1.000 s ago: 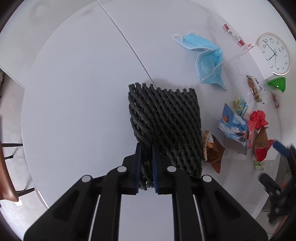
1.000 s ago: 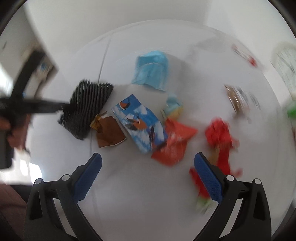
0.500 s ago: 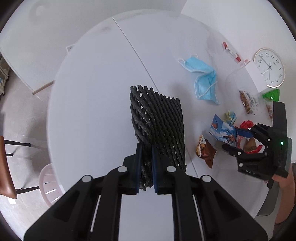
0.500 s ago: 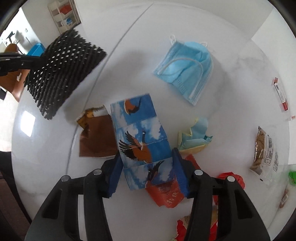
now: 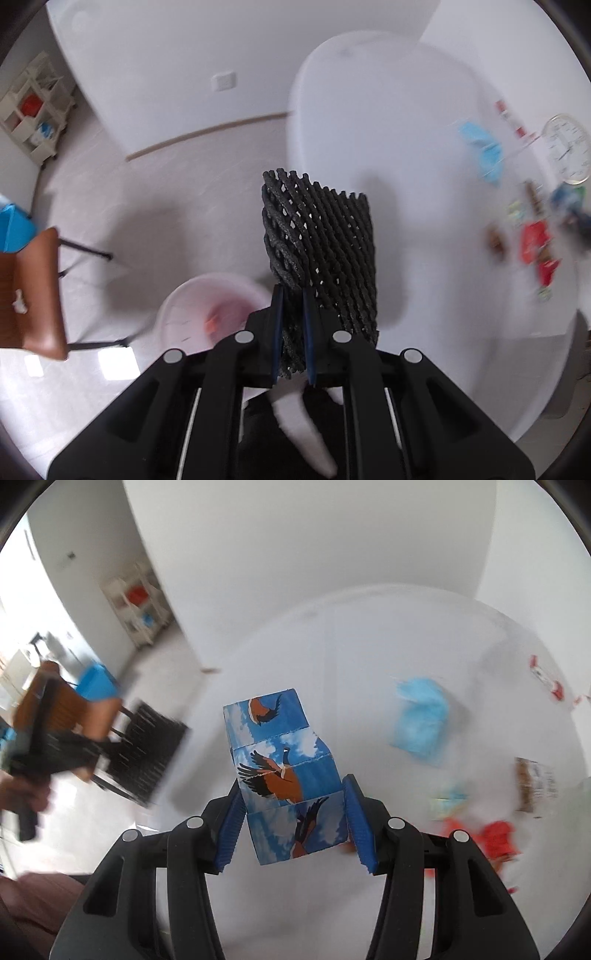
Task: Collect trash
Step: 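Carry both items to the wastebasket and open both tools over it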
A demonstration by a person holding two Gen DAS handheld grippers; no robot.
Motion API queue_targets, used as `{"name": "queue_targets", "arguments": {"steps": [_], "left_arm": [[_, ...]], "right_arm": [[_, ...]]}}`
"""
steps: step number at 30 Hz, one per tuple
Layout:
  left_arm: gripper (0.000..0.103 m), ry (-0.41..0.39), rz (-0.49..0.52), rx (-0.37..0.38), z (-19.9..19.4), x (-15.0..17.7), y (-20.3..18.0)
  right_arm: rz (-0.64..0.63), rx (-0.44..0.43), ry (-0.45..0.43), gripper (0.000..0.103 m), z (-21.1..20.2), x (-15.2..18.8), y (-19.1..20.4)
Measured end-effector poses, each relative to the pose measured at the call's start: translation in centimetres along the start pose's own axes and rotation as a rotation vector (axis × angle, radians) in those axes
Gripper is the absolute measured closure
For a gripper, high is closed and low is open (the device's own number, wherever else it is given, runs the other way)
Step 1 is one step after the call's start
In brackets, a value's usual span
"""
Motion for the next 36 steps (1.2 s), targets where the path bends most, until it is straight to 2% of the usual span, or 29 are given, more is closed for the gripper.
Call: {"name": "queue_targets", "arguments": {"steps": [2,6,11,12,13,14,15,17,20,25,32,34,35,36], "left_arm": [[0.093,0.046,-0.008,-0.018,1.8,1.9,2.4],[0.093,0.132,-0.034,0.001,5.7,5.0,6.0],[0.09,0.203,-0.038,0.021,9.7,7.4,8.4],[0.083,0.215,-0.046,0.028,10.1,7.6,8.7],[0.064,0.226,-0.053,0.037,10.6,7.8,8.9],[0.053,0.229,-0.056,0.032,10.8,8.0,9.2],[0.036,0.227,-0.056,0.018,10.7,8.2,9.2],[0.028,0.217,-0.036,-0.034,10.5,8.4,9.4],[0.024,0.225,-0.02,-0.049,9.7,8.5,10.0],[0.014,0.158,-0.062,-0.099,6.4,8.3,11.9],[0.012,0.103,-0.142,-0.156,1.8,9.7,14.8],[0.011,0.087,-0.142,-0.173,0.9,9.9,15.0],[0.01,0.08,-0.141,-0.179,0.5,9.9,15.1],[0.008,0.071,-0.137,-0.185,-0.1,9.7,15.1]], "right_arm": [[0.002,-0.047,-0.002,0.051,0.4,-0.1,3.6],[0.012,-0.113,0.034,0.051,2.2,0.8,9.6],[-0.006,-0.138,0.097,0.051,5.3,1.7,15.1],[-0.015,-0.137,0.112,0.051,6.0,1.9,16.0],[-0.022,-0.131,0.122,0.051,6.4,2.1,16.8],[-0.026,-0.13,0.132,0.051,6.8,2.2,17.4],[-0.03,-0.132,0.144,0.051,7.2,2.3,18.0],[-0.042,-0.126,0.164,0.051,7.9,2.7,19.3],[-0.07,-0.118,0.186,0.051,8.9,3.3,20.7],[-0.124,-0.12,0.237,0.051,11.2,4.7,23.0],[-0.215,-0.144,0.326,0.05,15.3,6.9,26.2],[-0.234,-0.152,0.353,0.036,16.4,7.5,27.0],[-0.242,-0.149,0.371,0.019,17.0,7.7,27.3],[-0.248,-0.133,0.369,0.012,17.3,7.8,27.5]]}}
Point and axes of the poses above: each gripper's, at about its wrist camera, not at the fingertips, and z roughly the way its jaws point, y to its left, x to its underside, the point moved 2 cm from there along z, roughly the way its jaws point, and after that the axes turned 9 degrees about z, right-handed, at the moved point
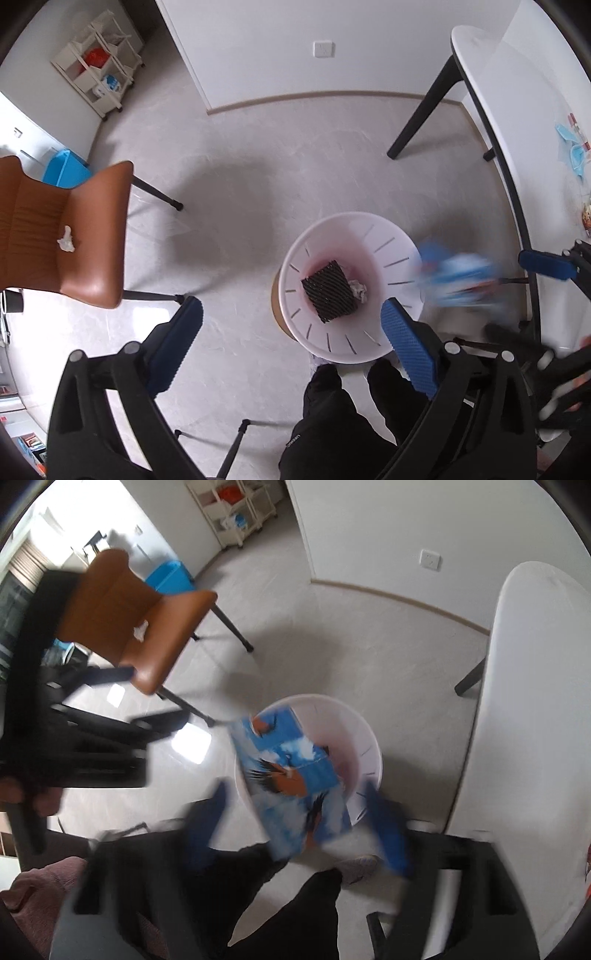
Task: Collect trash
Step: 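Carry both items to the wastebasket and open both tools over it, then grasp the brown wrapper with the left tool while the right tool grasps the red-brown cardboard wrapper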
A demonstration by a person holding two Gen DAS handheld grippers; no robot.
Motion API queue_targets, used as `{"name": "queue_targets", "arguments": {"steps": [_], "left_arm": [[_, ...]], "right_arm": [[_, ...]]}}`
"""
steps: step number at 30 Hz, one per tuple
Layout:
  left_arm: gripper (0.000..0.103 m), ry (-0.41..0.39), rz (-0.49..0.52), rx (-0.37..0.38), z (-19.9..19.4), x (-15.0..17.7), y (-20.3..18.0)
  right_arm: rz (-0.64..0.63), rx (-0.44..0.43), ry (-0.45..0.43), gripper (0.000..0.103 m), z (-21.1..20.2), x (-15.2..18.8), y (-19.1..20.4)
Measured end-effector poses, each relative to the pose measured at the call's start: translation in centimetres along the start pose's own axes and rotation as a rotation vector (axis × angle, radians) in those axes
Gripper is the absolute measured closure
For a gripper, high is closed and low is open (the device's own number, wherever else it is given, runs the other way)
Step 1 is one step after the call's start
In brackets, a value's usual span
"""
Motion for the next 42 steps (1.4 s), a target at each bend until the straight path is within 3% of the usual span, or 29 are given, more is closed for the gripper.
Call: {"name": "queue_targets", "arguments": {"steps": [8,24,33,42], "left_arm": [[0.008,-0.06,0.004,0.013,-2.2,-1.3,-1.5],[0.008,-0.109,0.161,0.075,-3.9,-3.9,-8.5],[0.008,-0.143,0.357,0.156,-5.5,-5.0,-17.4],[0.008,-0.19,0.55,0.27,-7.6,-7.2,-31.1]], "right_arm": [[0.069,0.017,-0.067,0.002,-3.1,0.5,-1.3],[0.376,0.104,-0.208,0.002,-10.6,5.3,-10.8],[0.599,0.183,-0.255,0.003,-13.2,11.9,-18.2],[0.807,0.291,-0.331,0.003,-17.2,19.1,-27.7]]}}
Point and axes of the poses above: each gripper's, at about its wrist camera, not at the fingertips, and z roughly the way its jaws point, y to its left, x to its underside, the point moved 2 cm from there along z, roughly the way its jaws point, and after that the axes turned 9 degrees about z, right-handed, at the moved point
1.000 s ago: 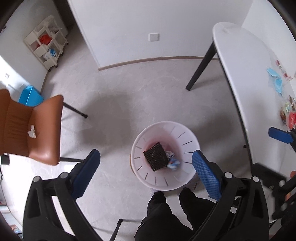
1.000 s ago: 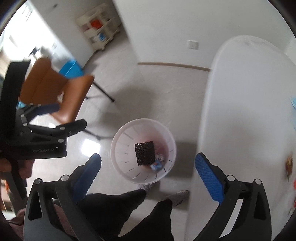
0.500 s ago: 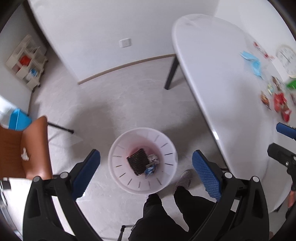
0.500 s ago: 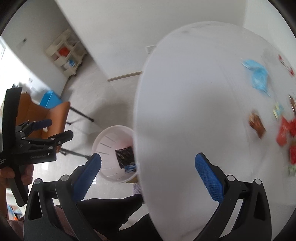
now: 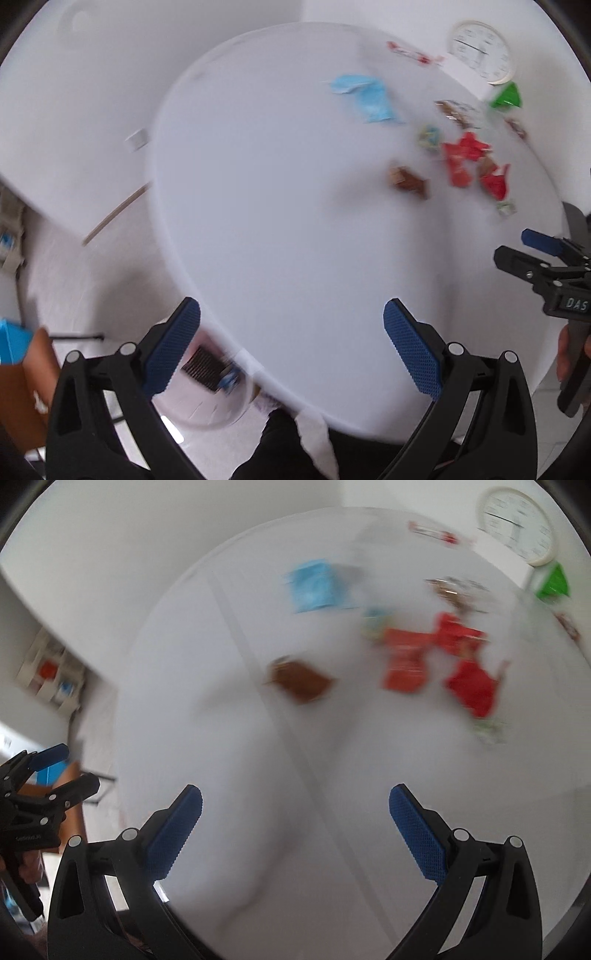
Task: Collect trash
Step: 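Grasp the brown wrapper with the left tool while the right tool grasps the red-brown cardboard wrapper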
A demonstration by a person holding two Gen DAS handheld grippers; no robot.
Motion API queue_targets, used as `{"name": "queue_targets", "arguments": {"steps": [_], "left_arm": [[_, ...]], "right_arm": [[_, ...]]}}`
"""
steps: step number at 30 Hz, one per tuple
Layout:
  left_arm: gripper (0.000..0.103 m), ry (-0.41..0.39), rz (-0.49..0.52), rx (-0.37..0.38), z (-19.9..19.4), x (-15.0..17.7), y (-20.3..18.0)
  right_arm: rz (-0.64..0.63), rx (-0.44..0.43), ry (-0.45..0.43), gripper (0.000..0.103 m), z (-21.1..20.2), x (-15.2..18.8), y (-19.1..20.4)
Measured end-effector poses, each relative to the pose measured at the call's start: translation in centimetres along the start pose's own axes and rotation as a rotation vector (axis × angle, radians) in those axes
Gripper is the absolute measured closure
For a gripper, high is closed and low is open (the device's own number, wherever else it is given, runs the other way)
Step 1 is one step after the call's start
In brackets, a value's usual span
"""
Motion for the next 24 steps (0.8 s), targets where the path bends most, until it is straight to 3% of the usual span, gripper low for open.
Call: {"name": "queue_targets", "arguments": {"steps": [6,11,17,22,24], "left_arm": [[0.008,-0.003,0.063,0.064,3.4,-6.4,-5.8],[0.009,0.025,0.071,0.071,7.6,-10.5,-9.3],[0.025,0.108,0.021,0.045,12.5,-12.6,-10.2],[0.055,0.133,0.021,0.018,14.1,-13.0,-10.8],[0.056,0.116,0.019,0.014,14.1,-13.1,-10.8]], "right_arm": [[0.097,0.056,-0.042,0.003,-0.6,-2.3,-7.0],[0.162,0.085,-0.048,0.003,-0.5,-4.1,-12.2],[0.225,0.104,-0.043,0.002,0.5,-6.0,-17.0],[0.269,0.1,-0.054,0.002,1.0,-7.1,-19.1],[0.287,0.088,-0.053,0.002,1.4,-7.4,-19.3]]}}
Point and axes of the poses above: each gripper's, at about its wrist camera, not at the fingertips, and z roughly the way its jaws point, y to its left, x to its underside, the point moved 2 cm from there along z, roughly the way its jaws point, and after that the axes turned 9 degrees about z, right-handed, at the moved point
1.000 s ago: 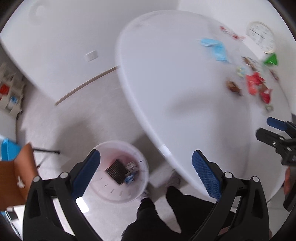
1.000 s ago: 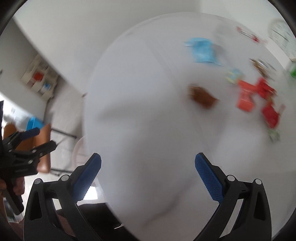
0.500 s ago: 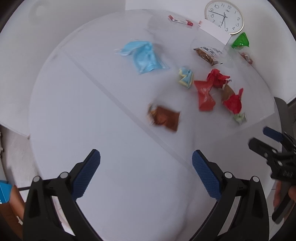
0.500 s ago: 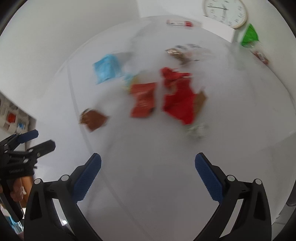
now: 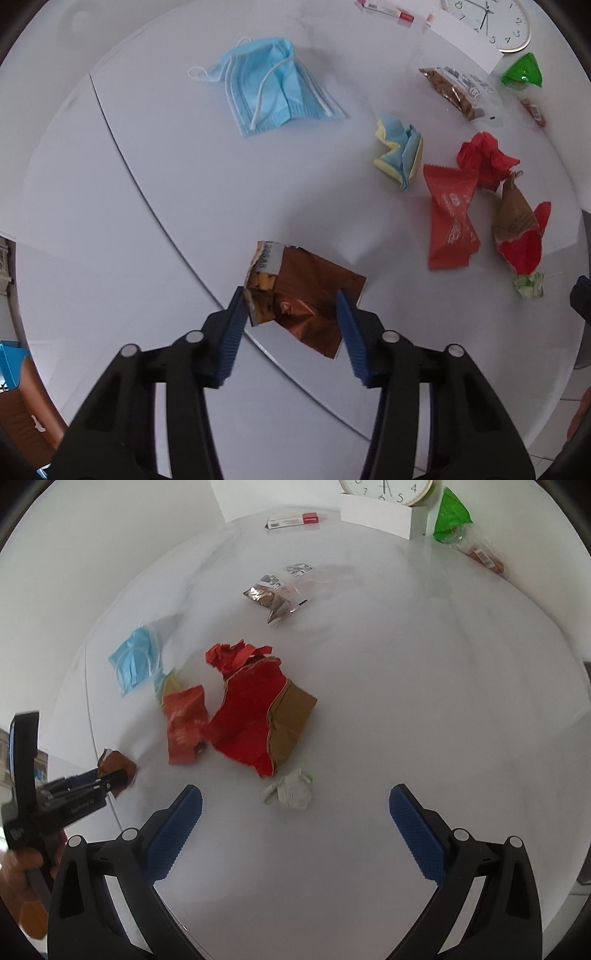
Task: Collect trash
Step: 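Grasp the brown wrapper with the left tool while the right tool grasps the red-brown cardboard wrapper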
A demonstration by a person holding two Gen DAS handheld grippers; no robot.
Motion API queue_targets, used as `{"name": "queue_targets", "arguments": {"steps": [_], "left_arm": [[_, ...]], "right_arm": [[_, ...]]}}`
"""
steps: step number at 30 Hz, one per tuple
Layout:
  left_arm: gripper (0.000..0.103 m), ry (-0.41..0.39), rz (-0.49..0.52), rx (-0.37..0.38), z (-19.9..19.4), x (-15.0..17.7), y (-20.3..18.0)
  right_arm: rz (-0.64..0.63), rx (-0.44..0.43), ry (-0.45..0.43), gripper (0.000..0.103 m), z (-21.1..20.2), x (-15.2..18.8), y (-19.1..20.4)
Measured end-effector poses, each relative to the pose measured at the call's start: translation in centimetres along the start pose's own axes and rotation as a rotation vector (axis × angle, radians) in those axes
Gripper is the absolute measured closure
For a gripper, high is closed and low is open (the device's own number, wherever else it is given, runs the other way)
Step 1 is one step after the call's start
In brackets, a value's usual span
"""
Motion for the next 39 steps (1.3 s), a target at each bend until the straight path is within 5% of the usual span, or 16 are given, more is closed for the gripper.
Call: {"name": "queue_targets", "arguments": {"steps": [12,18,27,39], "left_arm": [[0.074,-0.025,0.02,0.031,-1.5,0.1,0.2],[0.074,-0.038,0.029,0.044,-2.5,1.0,0.3],[0.075,-0.053,0.01,0.061,-3.5,1.8,1.8],[0.075,-0.083,-0.02,0.093,-6.1,3.6,3.5]], "right_arm": [[0.245,-0.035,0.019,0.002,3.7,-3.2,1.2],[0.231,0.022,0.052,0.004,6.3,-4.1,2.7],[0.205,0.055,0.062,0.05,7.3,-3.7,1.8],[0.136,0.008,-0.009,0.055,2.4,-3.4,2.0]]}}
Point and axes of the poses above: each gripper's, at about its wrist camera, not at the fingertips, and z roughly the way its jaws point, y to its left, x to its underside, the point moved 2 cm from there along z, roughly the way its jaws point, and after that the axes turned 9 degrees about z, right-handed, at the moved point
